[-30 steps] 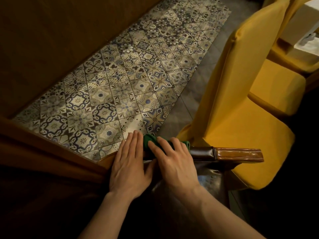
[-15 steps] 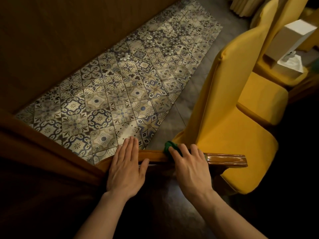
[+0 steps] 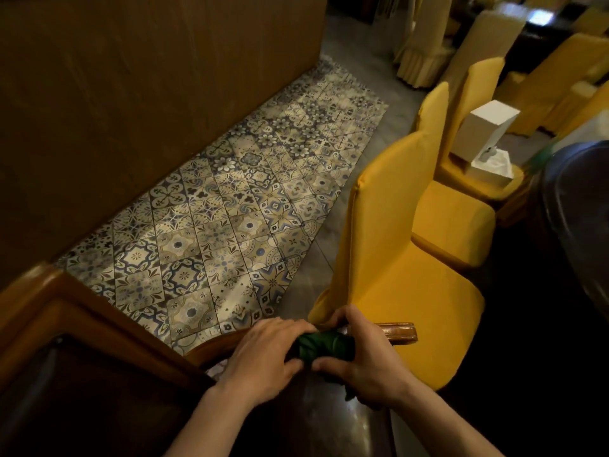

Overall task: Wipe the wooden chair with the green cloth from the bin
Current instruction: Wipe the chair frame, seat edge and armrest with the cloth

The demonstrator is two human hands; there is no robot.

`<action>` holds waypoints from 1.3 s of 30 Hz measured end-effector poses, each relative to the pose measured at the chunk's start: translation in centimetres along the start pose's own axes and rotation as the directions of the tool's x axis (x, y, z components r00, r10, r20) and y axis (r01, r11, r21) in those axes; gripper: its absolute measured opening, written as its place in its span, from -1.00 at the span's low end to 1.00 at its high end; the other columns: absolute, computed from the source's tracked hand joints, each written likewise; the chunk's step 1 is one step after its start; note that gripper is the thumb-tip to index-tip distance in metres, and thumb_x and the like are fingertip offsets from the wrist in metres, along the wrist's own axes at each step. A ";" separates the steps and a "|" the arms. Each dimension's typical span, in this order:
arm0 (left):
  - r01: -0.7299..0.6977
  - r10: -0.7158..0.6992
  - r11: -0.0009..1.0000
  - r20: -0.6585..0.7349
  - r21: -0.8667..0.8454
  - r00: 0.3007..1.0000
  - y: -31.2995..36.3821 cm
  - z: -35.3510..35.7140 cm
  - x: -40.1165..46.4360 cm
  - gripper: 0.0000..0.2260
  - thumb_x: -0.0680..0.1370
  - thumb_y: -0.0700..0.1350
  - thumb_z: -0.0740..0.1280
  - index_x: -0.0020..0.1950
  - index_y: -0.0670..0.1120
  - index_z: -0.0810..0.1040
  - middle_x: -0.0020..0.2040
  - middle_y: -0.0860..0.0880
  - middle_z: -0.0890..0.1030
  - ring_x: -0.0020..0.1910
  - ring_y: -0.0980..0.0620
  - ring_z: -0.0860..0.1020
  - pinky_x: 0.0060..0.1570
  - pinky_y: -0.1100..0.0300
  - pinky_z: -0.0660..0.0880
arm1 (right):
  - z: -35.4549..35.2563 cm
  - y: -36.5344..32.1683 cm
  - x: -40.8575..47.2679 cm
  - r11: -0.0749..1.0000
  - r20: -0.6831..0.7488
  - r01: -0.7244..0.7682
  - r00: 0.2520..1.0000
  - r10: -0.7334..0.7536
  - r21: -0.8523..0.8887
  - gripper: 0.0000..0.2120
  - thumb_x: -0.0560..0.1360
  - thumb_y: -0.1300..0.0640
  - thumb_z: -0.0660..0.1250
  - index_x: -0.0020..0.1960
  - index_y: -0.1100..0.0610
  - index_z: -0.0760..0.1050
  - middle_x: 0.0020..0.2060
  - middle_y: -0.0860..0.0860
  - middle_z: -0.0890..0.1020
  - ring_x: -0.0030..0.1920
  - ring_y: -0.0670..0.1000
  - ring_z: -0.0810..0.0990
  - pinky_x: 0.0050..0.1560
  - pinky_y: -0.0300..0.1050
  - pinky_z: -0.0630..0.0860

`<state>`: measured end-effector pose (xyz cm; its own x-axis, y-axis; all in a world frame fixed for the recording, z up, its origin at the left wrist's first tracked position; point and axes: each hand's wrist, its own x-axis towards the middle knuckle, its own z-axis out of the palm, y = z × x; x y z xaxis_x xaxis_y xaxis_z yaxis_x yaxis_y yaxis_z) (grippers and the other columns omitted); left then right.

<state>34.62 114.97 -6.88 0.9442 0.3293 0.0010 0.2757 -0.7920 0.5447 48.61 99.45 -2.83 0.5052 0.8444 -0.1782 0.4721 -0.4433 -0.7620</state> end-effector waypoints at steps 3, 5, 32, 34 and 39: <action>-0.019 0.022 0.999 -0.079 0.043 0.997 3.3 -3.2 0.5 -0.57 0.41 -0.14 0.40 0.18 0.24 0.44 0.07 0.21 0.60 0.10 0.15 0.49 0.09 0.20 0.31 | -3.8 -1.9 -1.2 1.000 0.107 -0.014 0.994 0.013 0.017 -0.32 0.18 -0.20 0.64 0.14 -0.07 0.37 0.03 -0.10 0.59 -0.02 -0.10 0.61 -0.18 -0.23 0.58; -0.062 0.072 0.994 -0.109 0.093 0.991 5.3 -5.2 1.0 -0.59 0.40 -0.16 0.40 0.14 0.22 0.45 0.01 0.21 0.61 0.05 0.14 0.52 0.07 0.17 0.35 | -6.1 -3.0 -1.9 0.999 0.178 -0.018 0.984 0.025 -0.043 -0.31 0.23 -0.09 0.66 0.20 -0.02 0.35 0.04 -0.03 0.62 0.01 -0.05 0.63 -0.05 -0.09 0.62; 0.482 -0.143 0.721 -0.575 0.497 0.806 34.2 -22.5 -8.7 -0.70 0.45 -0.12 0.46 0.07 0.13 0.43 -0.06 0.13 0.58 -0.04 0.01 0.57 -0.06 0.06 0.40 | -25.2 -18.1 -10.3 0.545 0.115 0.788 0.593 -0.797 -0.284 -0.53 0.42 0.11 0.51 0.28 -0.06 0.44 0.09 -0.02 0.59 0.02 0.06 0.57 -0.06 0.01 0.55; 0.543 -0.175 0.681 -0.610 0.492 0.773 35.4 -23.5 -11.3 -0.70 0.45 -0.13 0.44 0.05 0.14 0.41 -0.08 0.13 0.57 -0.05 0.02 0.56 -0.06 0.08 0.38 | -24.5 -20.2 -11.2 0.504 0.143 0.831 0.543 -0.828 -0.235 -0.54 0.41 0.12 0.50 0.24 -0.09 0.44 0.04 -0.05 0.57 0.00 0.05 0.56 -0.10 -0.01 0.52; 0.698 -0.237 0.545 -0.713 0.465 0.660 37.8 -26.3 -20.2 -0.70 0.45 -0.11 0.43 0.04 0.14 0.38 -0.08 0.12 0.56 -0.05 0.01 0.55 -0.10 0.08 0.35 | -20.5 -26.9 -14.9 0.376 0.200 0.921 0.390 -0.899 -0.103 -0.54 0.41 0.12 0.47 0.23 -0.17 0.43 -0.04 -0.18 0.47 -0.06 -0.01 0.55 -0.17 -0.15 0.39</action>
<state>21.20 91.90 35.74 0.4294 0.7715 0.4694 0.8929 -0.4405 -0.0927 43.19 92.60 33.09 -0.3721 0.7879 0.4907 0.7172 0.5797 -0.3868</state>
